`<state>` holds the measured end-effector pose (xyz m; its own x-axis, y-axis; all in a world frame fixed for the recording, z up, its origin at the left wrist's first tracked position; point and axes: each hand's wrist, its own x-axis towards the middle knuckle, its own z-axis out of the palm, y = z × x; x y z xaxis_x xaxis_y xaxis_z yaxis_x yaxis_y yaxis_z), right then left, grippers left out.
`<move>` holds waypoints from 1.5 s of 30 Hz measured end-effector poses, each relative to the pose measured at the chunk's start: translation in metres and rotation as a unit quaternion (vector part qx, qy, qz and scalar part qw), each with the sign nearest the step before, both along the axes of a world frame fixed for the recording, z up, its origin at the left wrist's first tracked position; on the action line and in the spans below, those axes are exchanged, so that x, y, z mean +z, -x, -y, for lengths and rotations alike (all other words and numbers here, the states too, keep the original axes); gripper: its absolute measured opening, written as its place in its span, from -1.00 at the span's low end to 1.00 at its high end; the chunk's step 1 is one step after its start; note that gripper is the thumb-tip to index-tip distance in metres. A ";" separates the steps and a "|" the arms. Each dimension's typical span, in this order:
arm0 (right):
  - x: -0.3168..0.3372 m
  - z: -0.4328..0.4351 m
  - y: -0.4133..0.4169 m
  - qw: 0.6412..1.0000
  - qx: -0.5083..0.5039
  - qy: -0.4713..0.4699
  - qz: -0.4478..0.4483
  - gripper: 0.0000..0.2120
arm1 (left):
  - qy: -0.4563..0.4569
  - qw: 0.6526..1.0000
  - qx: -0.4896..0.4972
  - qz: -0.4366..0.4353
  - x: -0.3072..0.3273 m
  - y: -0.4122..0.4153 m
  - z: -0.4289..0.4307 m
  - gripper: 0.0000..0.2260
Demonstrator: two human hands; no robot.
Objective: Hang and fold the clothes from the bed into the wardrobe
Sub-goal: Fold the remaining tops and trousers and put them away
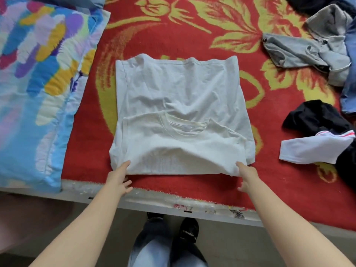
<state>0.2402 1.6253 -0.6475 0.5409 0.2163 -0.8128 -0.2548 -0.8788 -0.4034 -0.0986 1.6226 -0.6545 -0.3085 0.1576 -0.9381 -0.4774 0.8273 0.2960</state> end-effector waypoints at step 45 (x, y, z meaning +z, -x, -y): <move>0.089 -0.155 -0.011 0.982 -0.070 -0.157 -0.083 -0.74 | -0.209 0.910 0.343 0.103 0.083 0.056 -0.083 -0.87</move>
